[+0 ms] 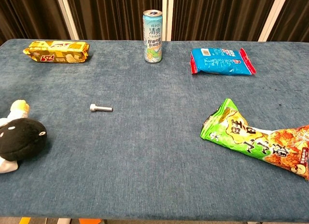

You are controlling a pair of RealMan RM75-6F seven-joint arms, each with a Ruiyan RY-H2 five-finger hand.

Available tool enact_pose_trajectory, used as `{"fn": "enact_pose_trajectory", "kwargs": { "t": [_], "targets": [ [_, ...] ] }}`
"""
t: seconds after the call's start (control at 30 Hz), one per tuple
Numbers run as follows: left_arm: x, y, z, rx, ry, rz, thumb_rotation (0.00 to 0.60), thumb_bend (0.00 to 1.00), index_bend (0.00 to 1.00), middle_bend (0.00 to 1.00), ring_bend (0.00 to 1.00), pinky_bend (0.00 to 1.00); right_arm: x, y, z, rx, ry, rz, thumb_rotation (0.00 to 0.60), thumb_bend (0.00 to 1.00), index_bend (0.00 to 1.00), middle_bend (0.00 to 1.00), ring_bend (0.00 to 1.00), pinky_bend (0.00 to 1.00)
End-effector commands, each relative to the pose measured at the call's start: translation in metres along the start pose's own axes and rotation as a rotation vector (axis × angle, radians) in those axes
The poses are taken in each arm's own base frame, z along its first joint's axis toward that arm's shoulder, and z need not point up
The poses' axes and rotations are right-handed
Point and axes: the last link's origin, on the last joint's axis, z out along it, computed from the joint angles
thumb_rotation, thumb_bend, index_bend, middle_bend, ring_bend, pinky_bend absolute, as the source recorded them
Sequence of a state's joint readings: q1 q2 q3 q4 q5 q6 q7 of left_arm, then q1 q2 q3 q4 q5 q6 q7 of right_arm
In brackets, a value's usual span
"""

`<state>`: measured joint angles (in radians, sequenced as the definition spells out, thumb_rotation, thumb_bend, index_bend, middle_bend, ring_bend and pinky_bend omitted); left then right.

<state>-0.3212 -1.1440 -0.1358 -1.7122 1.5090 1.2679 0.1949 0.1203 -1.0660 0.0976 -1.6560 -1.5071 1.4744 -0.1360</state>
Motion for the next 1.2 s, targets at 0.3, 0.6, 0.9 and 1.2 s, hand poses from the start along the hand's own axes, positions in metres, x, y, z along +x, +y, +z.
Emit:
{"fn": "enact_pose_trajectory", "kwargs": {
  "t": [0.3,0.6,0.9,1.2],
  "targets": [
    [-0.048,0.086,0.078,-0.198,-0.242,-0.001,0.6,0.19,0.29,0.16,0.01,0.0,-0.002,0.001,0.004,-0.008,-0.015,-0.006,0.6,0.11,0.05,0.16,0.0,0.06],
    [-0.089,0.122,0.091,-0.177,-0.317,-0.002,0.6,0.23,0.36,0.17,0.02,0.0,-0.003,0.002,0.007,-0.01,-0.026,-0.009,0.6,0.11,0.05,0.16,0.0,0.06],
    [-0.111,0.139,0.101,-0.132,-0.34,0.025,0.6,0.27,0.42,0.17,0.02,0.0,-0.004,0.005,0.006,-0.021,-0.031,-0.006,0.6,0.11,0.05,0.16,0.0,0.06],
    [-0.119,0.147,0.106,-0.108,-0.347,0.021,0.6,0.32,0.47,0.17,0.02,0.0,-0.004,0.007,0.005,-0.028,-0.035,-0.005,0.6,0.11,0.06,0.16,0.0,0.06]
  ]
}}
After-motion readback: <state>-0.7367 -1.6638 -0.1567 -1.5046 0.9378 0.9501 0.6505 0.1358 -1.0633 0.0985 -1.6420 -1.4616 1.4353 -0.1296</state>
